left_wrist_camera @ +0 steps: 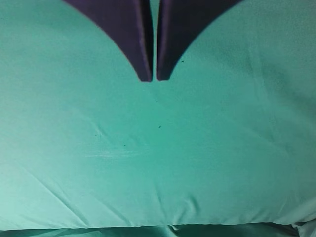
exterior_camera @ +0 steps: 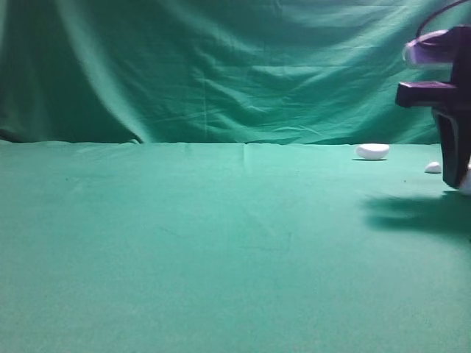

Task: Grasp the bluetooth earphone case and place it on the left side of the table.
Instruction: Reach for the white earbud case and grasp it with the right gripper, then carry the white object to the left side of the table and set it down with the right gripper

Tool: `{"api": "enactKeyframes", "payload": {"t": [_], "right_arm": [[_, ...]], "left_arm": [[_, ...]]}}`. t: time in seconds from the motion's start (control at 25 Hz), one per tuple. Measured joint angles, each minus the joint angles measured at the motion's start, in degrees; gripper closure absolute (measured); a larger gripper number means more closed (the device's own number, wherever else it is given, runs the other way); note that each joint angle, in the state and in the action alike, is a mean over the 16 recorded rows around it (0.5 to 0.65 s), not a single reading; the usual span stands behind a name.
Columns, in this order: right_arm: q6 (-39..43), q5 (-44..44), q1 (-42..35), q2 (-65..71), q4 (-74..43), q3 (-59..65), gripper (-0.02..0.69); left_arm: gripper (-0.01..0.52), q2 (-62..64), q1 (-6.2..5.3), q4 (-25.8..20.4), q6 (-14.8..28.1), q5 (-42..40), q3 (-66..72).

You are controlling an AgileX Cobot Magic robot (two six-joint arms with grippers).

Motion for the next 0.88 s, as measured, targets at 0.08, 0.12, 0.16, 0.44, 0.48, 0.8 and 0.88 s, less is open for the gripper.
{"api": "enactKeyframes", "payload": {"t": [0.08,0.12,0.16,0.44,0.48,0.8,0.88], "right_arm": [[-1.3,1.34,4.06,2.55,0.37,-6.47,0.347],[-1.89,1.86,6.11,4.07,0.56,-9.69,0.347],[-2.4,2.29,8.15,5.72,0.75,-12.83,0.347],[-3.81,3.17,19.22,19.46,1.51,-30.37,0.347],[-3.84,3.1,20.23,21.33,1.58,-32.02,0.347],[-3.88,-0.21,23.96,31.02,2.53,-38.41,0.339],[-3.88,-1.38,24.16,32.05,2.83,-38.7,0.322]], "left_arm": [[0.514,0.0,0.0,0.0,0.0,0.0,0.0],[0.514,0.0,0.0,0.0,0.0,0.0,0.0],[0.514,0.0,0.0,0.0,0.0,0.0,0.0],[0.514,0.0,0.0,0.0,0.0,0.0,0.0],[0.514,0.0,0.0,0.0,0.0,0.0,0.0],[0.514,0.0,0.0,0.0,0.0,0.0,0.0],[0.514,0.0,0.0,0.0,0.0,0.0,0.0]]}}
